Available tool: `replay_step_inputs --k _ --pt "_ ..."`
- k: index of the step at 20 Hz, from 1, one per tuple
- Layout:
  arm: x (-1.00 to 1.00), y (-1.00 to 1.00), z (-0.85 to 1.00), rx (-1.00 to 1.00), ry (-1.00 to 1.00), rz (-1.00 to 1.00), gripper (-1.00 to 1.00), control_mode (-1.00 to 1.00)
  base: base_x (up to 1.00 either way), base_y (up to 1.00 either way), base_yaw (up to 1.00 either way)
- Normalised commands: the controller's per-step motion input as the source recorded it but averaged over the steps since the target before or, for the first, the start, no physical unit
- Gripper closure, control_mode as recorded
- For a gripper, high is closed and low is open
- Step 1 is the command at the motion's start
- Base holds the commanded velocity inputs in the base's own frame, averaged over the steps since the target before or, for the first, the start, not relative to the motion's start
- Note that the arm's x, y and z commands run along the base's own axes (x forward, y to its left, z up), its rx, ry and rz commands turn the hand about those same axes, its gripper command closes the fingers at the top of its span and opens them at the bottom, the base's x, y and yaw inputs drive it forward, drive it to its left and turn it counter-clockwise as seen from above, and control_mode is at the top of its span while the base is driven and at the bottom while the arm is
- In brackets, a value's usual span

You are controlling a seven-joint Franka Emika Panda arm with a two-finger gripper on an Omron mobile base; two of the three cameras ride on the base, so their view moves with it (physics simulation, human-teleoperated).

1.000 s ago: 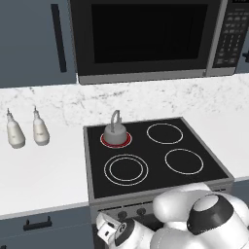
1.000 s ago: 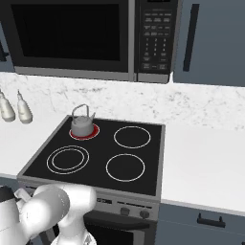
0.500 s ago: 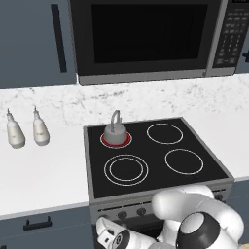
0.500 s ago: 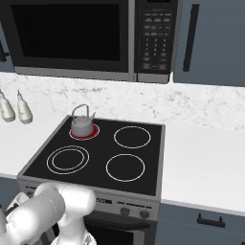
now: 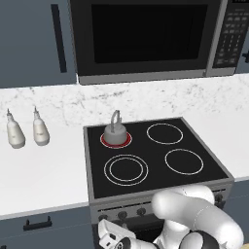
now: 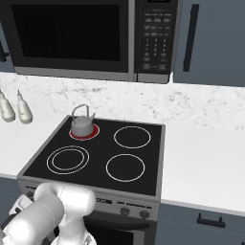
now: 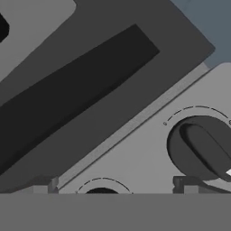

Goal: Turn off the rear left burner of the stove.

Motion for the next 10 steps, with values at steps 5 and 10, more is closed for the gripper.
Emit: replay_step_inputs --k 5,10 --pt "0.02 -0.32 -0.02 0.00 -0.11 0.00 -1.00 -1.00 0.00 0.00 0.00" --pt "0.07 -0.28 0.02 0.02 -0.06 0.00 -1.00 -1.00 0.00 0.00 0.00"
